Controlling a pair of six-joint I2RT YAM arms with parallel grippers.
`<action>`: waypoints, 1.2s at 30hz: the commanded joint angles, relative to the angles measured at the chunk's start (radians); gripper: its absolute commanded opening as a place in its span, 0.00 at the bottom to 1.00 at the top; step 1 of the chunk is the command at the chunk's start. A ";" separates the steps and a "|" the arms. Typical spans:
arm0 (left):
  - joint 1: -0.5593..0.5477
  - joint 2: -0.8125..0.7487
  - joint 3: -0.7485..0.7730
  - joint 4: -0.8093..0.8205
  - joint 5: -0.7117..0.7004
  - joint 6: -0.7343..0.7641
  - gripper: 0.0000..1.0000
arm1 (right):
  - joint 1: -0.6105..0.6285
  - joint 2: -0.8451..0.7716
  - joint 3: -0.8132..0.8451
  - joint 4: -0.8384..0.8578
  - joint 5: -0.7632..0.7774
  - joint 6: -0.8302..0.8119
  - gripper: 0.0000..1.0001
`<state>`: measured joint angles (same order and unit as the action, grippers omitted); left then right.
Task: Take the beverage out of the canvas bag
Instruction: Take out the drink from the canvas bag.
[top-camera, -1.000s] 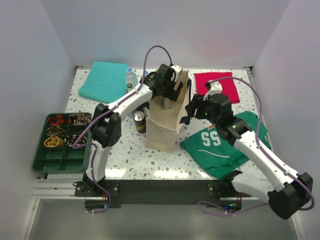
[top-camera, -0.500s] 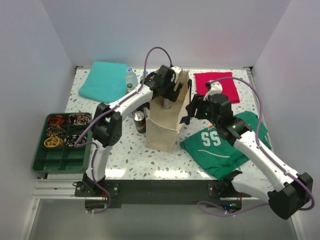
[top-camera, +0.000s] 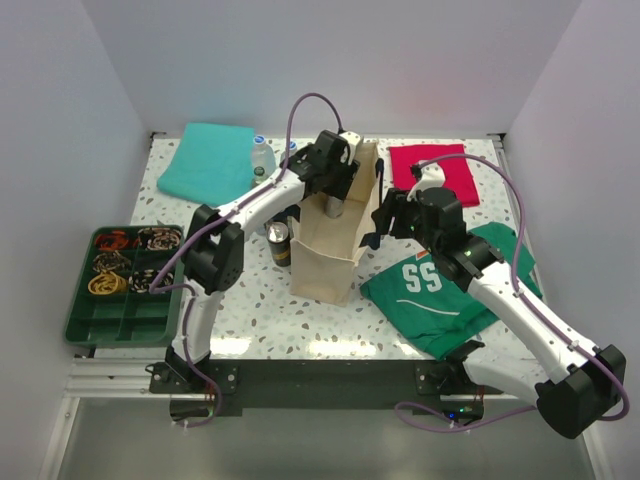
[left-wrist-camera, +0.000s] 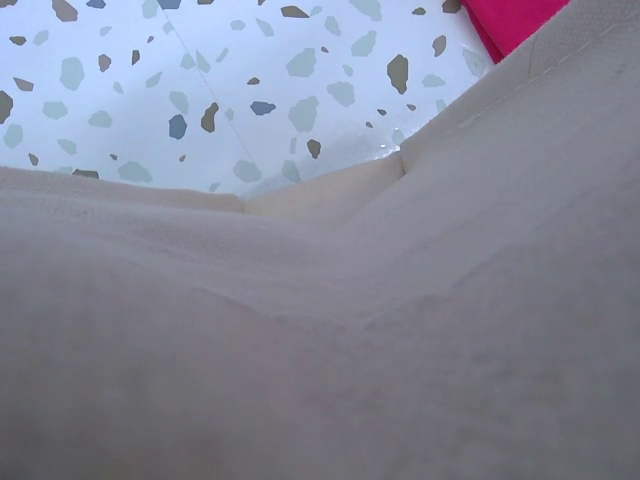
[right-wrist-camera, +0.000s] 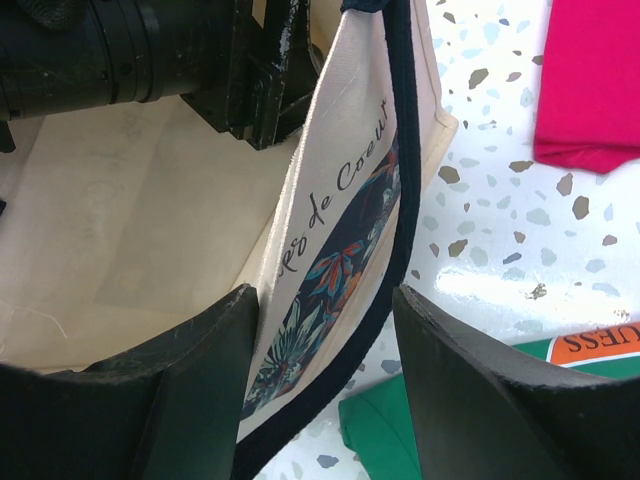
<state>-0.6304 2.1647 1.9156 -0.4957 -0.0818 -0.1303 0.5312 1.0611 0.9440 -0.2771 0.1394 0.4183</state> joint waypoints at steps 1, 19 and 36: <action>0.008 -0.029 -0.029 -0.001 -0.006 0.001 0.11 | 0.001 0.011 0.016 -0.005 0.023 -0.015 0.60; -0.014 -0.210 -0.035 0.029 0.060 0.026 0.00 | 0.001 0.007 0.009 0.024 -0.009 -0.003 0.46; -0.023 -0.307 0.065 -0.043 0.062 0.055 0.00 | 0.001 0.022 0.012 0.026 -0.020 0.007 0.49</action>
<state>-0.6476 1.9717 1.9091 -0.5701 -0.0299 -0.1059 0.5312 1.0821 0.9440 -0.2687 0.1196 0.4198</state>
